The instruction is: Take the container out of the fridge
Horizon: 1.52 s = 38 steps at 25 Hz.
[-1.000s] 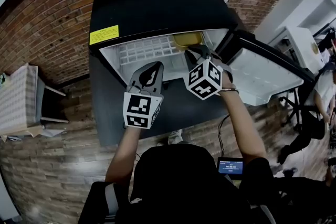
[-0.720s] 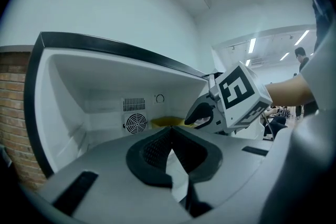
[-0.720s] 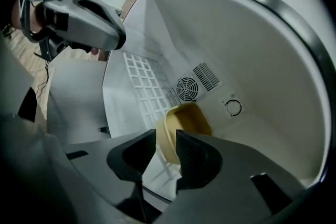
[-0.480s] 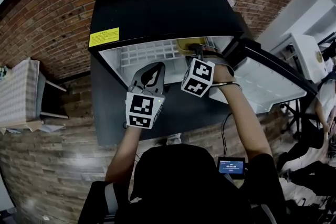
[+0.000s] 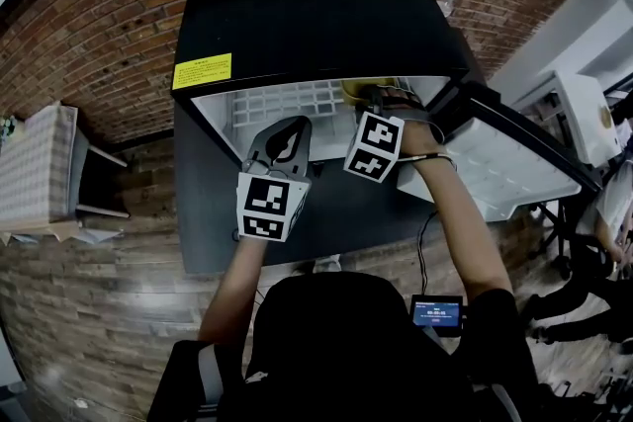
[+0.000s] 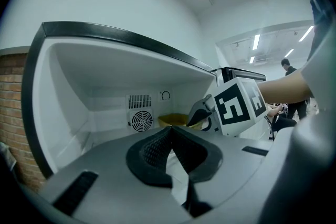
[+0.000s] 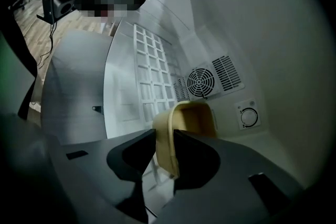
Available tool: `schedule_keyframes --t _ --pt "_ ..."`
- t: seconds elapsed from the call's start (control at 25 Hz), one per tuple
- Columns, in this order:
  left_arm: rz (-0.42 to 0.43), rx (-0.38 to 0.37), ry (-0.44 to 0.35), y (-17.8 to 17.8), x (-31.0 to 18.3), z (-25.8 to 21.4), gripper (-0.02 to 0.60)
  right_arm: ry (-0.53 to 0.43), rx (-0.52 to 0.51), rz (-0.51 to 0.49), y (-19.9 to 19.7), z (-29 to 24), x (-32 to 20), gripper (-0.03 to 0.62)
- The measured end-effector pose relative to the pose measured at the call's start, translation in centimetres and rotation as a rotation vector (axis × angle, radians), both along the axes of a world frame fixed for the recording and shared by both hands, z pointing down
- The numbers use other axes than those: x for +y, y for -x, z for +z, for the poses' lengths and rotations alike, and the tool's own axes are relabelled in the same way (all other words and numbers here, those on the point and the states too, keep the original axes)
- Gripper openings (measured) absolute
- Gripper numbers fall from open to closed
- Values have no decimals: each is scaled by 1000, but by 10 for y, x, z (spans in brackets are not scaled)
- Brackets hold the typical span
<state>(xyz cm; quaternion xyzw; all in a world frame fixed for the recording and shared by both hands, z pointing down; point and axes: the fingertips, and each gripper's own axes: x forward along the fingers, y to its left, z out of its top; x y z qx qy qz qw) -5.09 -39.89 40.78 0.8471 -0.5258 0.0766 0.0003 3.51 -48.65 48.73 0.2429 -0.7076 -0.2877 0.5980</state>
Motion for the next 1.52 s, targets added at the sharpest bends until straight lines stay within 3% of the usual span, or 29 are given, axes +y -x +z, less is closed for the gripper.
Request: schedule_keyframes --t 0.84,1.52 --pt "39 13 -5 -1 21 -7 14 30 22 -33 4 -1 40 54" --pt "64 18 -12 6 65 -11 14 72 -25 14 9 -9 97 43"
